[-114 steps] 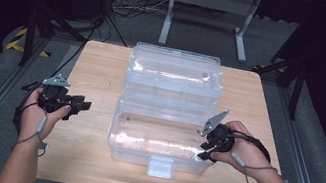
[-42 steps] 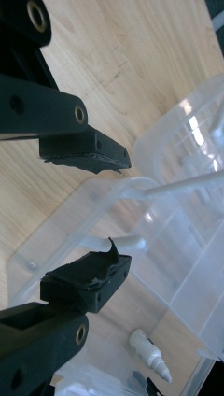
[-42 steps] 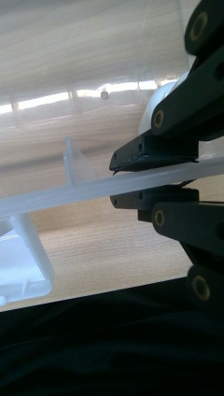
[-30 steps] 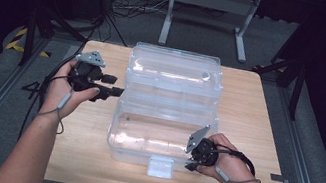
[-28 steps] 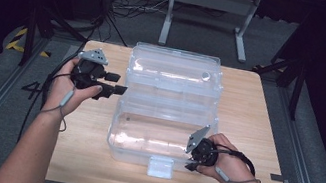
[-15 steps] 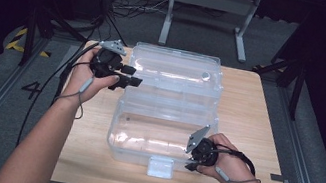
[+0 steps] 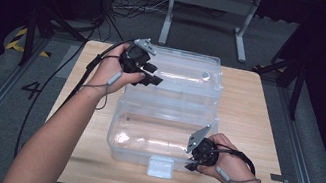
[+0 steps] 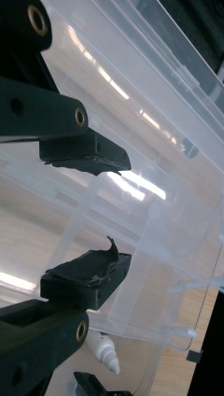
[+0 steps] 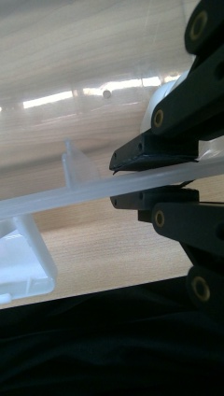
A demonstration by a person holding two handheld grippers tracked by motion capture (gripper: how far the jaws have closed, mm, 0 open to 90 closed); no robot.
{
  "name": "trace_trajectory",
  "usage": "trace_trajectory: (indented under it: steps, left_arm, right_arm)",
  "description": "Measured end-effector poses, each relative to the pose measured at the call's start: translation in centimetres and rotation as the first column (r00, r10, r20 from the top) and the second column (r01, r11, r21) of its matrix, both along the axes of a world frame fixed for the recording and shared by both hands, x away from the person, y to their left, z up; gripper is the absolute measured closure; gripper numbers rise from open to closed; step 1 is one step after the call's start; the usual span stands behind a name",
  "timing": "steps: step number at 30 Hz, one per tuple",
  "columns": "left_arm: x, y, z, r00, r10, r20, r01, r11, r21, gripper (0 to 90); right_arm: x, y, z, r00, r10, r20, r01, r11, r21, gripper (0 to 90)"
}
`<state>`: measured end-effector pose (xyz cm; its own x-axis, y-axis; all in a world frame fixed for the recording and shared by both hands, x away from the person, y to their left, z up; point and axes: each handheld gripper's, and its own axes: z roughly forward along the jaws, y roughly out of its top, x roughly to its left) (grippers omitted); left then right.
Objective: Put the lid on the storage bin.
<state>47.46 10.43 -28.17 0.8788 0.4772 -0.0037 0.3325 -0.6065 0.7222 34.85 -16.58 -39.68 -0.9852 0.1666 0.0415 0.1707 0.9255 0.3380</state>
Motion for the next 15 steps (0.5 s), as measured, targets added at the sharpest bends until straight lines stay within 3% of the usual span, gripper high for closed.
trace_trajectory:
  steps: [6,13,15]
  left_arm:
    - [0.8,-1.6,0.0,0.9993,-0.038,-0.008,0.038,0.9990,0.024,50.5]
    - [1.7,-2.4,-0.3,0.9949,-0.090,-0.046,0.090,0.9959,-0.003,54.0]
    - [1.9,-2.7,-0.6,0.9951,-0.084,-0.051,0.084,0.9964,0.004,54.2]
  right_arm:
    - [0.0,0.0,0.0,1.0000,0.008,0.000,-0.008,1.0000,-0.002,80.6]
    - [0.0,-0.1,0.0,0.9999,0.014,0.002,-0.014,0.9999,0.003,80.6]
    - [0.0,0.0,0.0,0.9999,0.011,0.003,-0.011,0.9999,-0.001,80.6]
